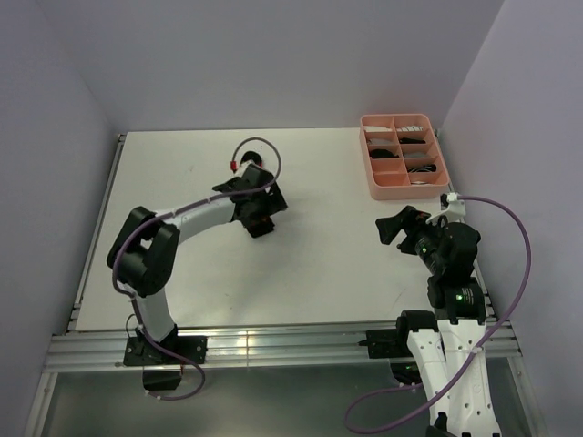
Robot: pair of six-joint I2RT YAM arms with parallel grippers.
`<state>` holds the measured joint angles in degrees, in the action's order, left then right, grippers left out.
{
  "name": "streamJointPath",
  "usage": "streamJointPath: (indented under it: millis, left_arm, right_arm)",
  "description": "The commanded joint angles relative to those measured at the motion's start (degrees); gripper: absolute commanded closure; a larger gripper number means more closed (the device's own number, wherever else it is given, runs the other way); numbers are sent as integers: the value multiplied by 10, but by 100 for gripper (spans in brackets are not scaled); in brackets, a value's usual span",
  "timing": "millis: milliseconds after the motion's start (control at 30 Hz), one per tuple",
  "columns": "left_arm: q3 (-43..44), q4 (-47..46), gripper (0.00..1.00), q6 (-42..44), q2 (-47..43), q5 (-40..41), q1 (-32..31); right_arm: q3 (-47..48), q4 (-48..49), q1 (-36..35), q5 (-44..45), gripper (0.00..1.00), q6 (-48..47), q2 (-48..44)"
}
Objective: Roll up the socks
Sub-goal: Adjust the sock at the center of the board.
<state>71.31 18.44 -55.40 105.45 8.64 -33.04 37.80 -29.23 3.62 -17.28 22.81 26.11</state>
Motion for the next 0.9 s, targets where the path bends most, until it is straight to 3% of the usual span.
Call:
streamJointPath:
  millis: [0, 167, 267, 467, 600, 867]
  left_arm:
    - [-4, -7, 5, 69, -93, 32, -19]
    - [-20, -91, 7, 317, -108, 82, -19]
    - [-16, -122, 8, 403, -91, 59, -9]
    - [-5, -150, 15, 458, -23, -27, 55]
    - [10, -137, 19, 471, 9, -59, 65]
    - [-20, -104, 28, 379, 24, -73, 61]
  right_arm:
    - [1, 6, -5, -13, 6, -13, 4]
    - [-4, 20, -11, -31, 7, -7, 18]
    - [-4, 23, -14, -38, 7, -4, 24]
    - [-1, 18, -18, -50, 9, 3, 26]
    - [-3, 12, -17, -53, 10, 6, 22]
    - [-8, 10, -18, -50, 11, 15, 14]
